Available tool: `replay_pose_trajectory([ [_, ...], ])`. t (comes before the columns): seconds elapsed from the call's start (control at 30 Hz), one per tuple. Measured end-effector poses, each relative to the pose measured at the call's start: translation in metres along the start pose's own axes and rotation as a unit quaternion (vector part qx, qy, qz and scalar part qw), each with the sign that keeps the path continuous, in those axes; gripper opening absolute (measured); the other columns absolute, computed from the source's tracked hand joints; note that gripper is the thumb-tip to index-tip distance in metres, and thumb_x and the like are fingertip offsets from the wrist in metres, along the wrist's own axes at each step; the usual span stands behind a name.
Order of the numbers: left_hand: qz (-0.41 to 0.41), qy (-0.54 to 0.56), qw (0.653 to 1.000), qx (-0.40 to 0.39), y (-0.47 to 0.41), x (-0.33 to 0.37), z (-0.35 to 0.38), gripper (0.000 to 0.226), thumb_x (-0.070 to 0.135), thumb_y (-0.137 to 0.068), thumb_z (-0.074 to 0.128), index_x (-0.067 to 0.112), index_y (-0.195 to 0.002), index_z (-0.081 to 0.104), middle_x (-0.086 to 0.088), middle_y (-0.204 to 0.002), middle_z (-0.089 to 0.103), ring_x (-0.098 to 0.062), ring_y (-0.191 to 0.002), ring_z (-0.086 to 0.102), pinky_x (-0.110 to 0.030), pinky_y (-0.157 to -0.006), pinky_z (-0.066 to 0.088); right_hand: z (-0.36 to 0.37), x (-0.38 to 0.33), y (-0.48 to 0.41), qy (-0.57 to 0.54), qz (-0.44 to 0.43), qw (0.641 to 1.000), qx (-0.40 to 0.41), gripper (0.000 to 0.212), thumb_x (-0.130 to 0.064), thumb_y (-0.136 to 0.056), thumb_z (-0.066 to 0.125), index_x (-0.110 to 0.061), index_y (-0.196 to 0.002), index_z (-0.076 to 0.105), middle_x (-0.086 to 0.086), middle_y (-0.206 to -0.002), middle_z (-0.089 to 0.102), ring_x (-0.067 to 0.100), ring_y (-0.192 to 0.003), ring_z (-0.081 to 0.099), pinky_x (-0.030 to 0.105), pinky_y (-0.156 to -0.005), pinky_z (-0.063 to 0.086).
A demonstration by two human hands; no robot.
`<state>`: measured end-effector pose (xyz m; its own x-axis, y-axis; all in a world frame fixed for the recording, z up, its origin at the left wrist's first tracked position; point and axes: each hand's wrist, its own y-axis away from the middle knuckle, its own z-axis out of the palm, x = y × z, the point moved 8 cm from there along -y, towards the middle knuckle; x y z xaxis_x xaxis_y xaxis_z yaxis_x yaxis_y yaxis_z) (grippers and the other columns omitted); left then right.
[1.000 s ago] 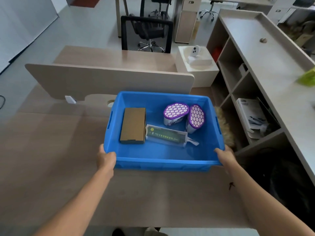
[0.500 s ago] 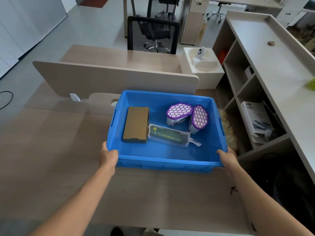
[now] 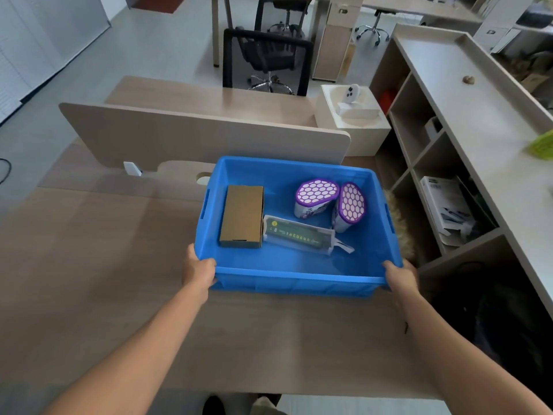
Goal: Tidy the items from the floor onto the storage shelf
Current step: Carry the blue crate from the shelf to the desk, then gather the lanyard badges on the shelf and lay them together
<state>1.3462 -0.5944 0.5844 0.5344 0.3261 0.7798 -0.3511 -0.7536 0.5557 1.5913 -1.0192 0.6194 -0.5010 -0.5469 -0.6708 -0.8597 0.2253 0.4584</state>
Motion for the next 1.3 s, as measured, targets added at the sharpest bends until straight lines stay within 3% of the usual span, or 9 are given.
replay_pose_trajectory([
  [0.1,0.006,-0.004,1.0,-0.009,-0.001,-0.001,0.0,0.05,-0.001,-0.086,0.047,0.028,-0.126,0.043,-0.004,-0.111,0.057,-0.028,-0.097,0.061,-0.044,-0.077,0.059,0.002,0.011,0.011,-0.021,0.001,1.0,0.016,0.045,-0.018,-0.088,0.054,-0.011,-0.132,0.05,0.02,-0.116,0.064,0.036,-0.095,0.065,0.055,-0.086,0.057],
  [0.27,0.0,-0.012,1.0,-0.018,-0.005,0.001,-0.002,0.055,-0.001,-0.084,0.045,0.031,-0.129,0.042,-0.006,-0.116,0.057,-0.03,-0.098,0.062,-0.048,-0.077,0.061,0.002,0.009,0.022,-0.03,-0.011,0.999,0.02,0.044,-0.007,-0.095,0.045,-0.003,-0.138,0.045,0.023,-0.12,0.059,0.029,-0.09,0.056,0.036,-0.075,0.045],
  [0.43,0.002,-0.001,1.0,-0.023,-0.003,0.003,0.001,0.05,0.0,-0.085,0.045,0.033,-0.122,0.042,-0.004,-0.112,0.057,-0.03,-0.1,0.061,-0.049,-0.081,0.059,0.0,0.005,0.023,-0.015,-0.021,1.0,0.01,0.047,-0.008,-0.096,0.045,-0.004,-0.142,0.041,0.025,-0.129,0.057,0.04,-0.109,0.059,0.037,-0.08,0.045],
  [0.6,-0.001,0.065,0.998,0.005,0.015,-0.003,-0.007,0.041,0.017,-0.089,0.058,0.025,-0.127,0.047,0.003,-0.091,0.057,-0.019,-0.08,0.056,-0.046,-0.085,0.054,-0.003,0.014,0.025,-0.028,-0.022,0.999,-0.041,0.049,-0.033,-0.095,0.053,-0.009,-0.137,0.044,0.02,-0.124,0.061,0.031,-0.096,0.061,0.052,-0.093,0.053],
  [0.73,-0.007,0.096,0.994,0.046,0.043,-0.039,-0.038,0.038,0.024,-0.091,0.061,0.023,-0.128,0.055,0.001,-0.113,0.061,-0.019,-0.095,0.059,-0.042,-0.087,0.051,0.002,0.056,0.029,0.016,-0.009,0.999,-0.044,0.079,-0.069,-0.082,0.048,-0.01,-0.134,0.049,0.017,-0.128,0.062,0.037,-0.114,0.061,0.058,-0.1,0.048],
  [0.87,-0.082,0.128,0.987,0.05,0.08,-0.132,-0.082,0.021,0.014,-0.091,0.061,0.013,-0.111,0.065,-0.005,-0.094,0.068,-0.021,-0.082,0.067,-0.028,-0.065,0.042,0.034,0.066,0.106,0.132,-0.094,0.979,-0.126,0.035,-0.027,-0.096,0.056,-0.011,-0.127,0.058,0.007,-0.121,0.066,0.03,-0.109,0.064,0.046,-0.098,0.049],
  [1.0,-0.179,0.149,0.966,0.109,0.141,-0.241,-0.148,0.011,0.004,-0.091,0.06,0.008,-0.1,0.065,-0.003,-0.073,0.064,-0.017,-0.062,0.06,-0.026,-0.057,0.042,0.121,0.103,0.165,0.257,-0.145,0.906,-0.302,0.018,-0.019,-0.091,0.059,-0.018,-0.104,0.07,0.003,-0.09,0.074,0.019,-0.081,0.071,0.04,-0.082,0.057],
  [1.1,-0.237,0.176,0.94,0.172,0.201,-0.312,-0.202,0.01,0.004,-0.092,0.06,0.006,-0.1,0.065,-0.009,-0.075,0.064,-0.022,-0.067,0.059,-0.023,-0.048,0.047,0.196,0.134,0.218,0.38,-0.191,0.811,-0.402,0.012,-0.022,-0.09,0.059,-0.019,-0.094,0.07,0.002,-0.079,0.076,0.014,-0.068,0.072,0.032,-0.07,0.058],
  [1.3,-0.332,0.226,0.875,0.271,0.298,-0.429,-0.298,0.013,0.016,-0.094,0.056,0.013,-0.102,0.065,-0.011,-0.084,0.067,-0.024,-0.071,0.06,-0.029,-0.059,0.038,0.341,0.157,0.38,0.527,-0.324,0.614,-0.491,0.019,-0.025,-0.086,0.048,-0.021,-0.071,0.059,0.01,-0.081,0.071,0.02,-0.07,0.063,0.03,-0.064,0.048],
])
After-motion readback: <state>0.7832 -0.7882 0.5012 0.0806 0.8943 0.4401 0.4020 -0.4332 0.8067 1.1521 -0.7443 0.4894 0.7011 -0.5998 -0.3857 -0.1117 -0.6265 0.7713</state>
